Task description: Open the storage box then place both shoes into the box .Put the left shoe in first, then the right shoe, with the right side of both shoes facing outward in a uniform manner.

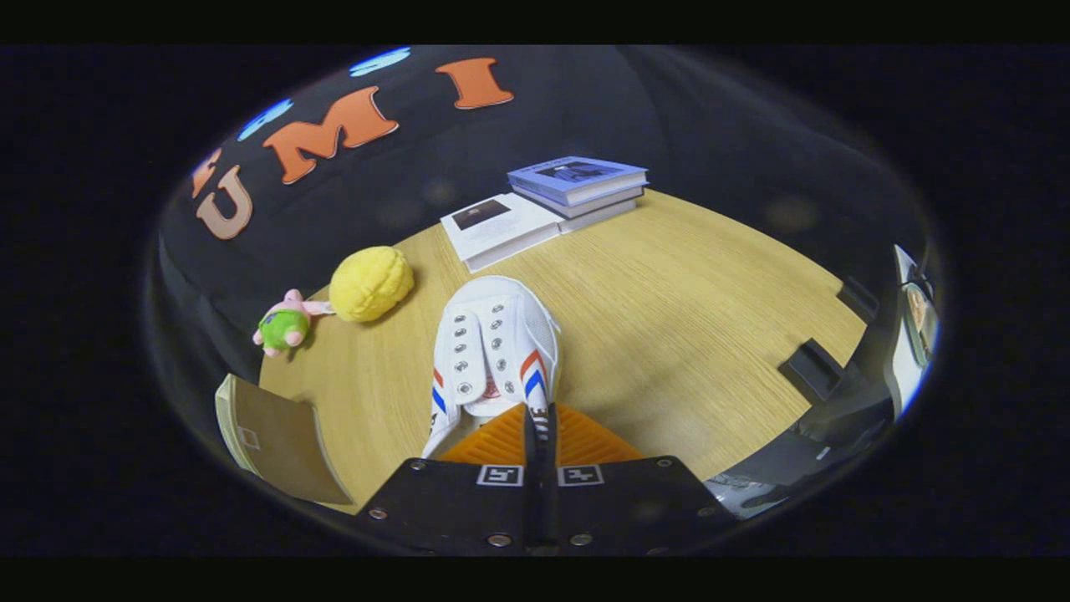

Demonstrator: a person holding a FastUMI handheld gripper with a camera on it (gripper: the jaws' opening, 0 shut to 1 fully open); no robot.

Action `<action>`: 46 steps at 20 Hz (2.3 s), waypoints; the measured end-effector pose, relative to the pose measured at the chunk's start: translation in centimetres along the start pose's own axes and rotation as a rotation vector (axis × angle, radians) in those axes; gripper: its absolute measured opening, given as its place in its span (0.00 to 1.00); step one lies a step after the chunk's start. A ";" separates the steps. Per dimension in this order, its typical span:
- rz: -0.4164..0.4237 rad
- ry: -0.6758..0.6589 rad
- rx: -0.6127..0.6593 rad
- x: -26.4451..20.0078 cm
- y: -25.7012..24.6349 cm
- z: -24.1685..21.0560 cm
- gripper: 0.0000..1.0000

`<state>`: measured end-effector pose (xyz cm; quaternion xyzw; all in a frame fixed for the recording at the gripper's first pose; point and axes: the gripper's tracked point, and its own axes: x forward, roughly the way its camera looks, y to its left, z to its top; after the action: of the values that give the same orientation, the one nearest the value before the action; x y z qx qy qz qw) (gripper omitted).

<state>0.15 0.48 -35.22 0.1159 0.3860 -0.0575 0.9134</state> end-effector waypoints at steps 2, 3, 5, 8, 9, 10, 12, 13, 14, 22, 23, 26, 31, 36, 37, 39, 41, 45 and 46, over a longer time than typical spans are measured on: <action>0.025 -0.023 0.004 -1.5 3.5 0.1 0.01; 0.039 -0.030 0.006 -2.2 5.3 0.0 0.01; 0.063 -0.046 0.009 -3.7 8.8 -0.3 0.01; 0.102 -0.060 0.000 -5.7 14.0 -1.2 0.00; 0.115 -0.062 -0.002 -6.4 15.7 -1.6 0.00; 0.126 -0.058 -0.004 -7.0 17.2 -2.1 0.00; 0.152 -0.049 -0.007 -8.2 20.4 -2.9 0.01; 0.165 -0.045 -0.012 -8.7 21.8 -3.3 0.01; 0.181 -0.043 -0.020 -9.5 23.5 -3.6 0.00; 0.291 -0.042 -0.133 -11.8 32.9 -6.9 0.00; 0.292 -0.040 -0.153 -11.8 33.5 -7.5 0.00; 0.286 -0.025 -0.206 -11.2 34.7 -9.3 0.00; 0.250 0.032 -0.271 -10.0 34.5 -13.1 0.01; 0.240 0.057 -0.302 -9.4 34.2 -14.6 0.04; 0.281 0.045 -0.283 -10.0 35.5 -14.0 0.17; 0.325 -0.032 -0.281 -11.5 36.5 -11.3 0.42; 0.366 -0.067 -0.281 -12.5 37.3 -9.4 0.67; 0.387 -0.143 -0.311 -14.4 36.5 -4.9 0.99; 0.386 -0.162 -0.321 -14.7 36.1 -3.7 0.98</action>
<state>-5.58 36.53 -21.10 0.0358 0.2863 0.1710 0.9421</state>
